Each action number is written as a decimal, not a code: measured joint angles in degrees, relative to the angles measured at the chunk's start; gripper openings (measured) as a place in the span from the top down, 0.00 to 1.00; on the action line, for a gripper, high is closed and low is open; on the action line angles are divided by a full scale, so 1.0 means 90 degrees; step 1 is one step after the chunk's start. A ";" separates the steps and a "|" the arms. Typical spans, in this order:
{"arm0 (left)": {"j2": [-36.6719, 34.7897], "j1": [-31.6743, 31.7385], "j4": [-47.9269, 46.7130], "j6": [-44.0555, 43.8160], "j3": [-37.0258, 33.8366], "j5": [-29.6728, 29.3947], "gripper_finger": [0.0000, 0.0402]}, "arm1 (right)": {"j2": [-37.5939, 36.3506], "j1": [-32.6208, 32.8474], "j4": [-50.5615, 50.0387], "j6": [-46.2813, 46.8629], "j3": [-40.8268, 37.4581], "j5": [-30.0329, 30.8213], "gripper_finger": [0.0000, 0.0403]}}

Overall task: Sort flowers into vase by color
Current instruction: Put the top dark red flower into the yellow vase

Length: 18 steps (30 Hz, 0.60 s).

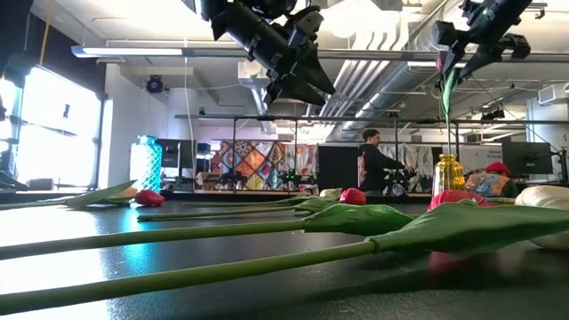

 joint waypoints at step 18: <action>0.0002 0.0015 -0.0451 0.0003 0.0005 0.0167 0.63 | -0.0864 0.0002 0.0698 -0.0271 0.0000 -0.1104 0.58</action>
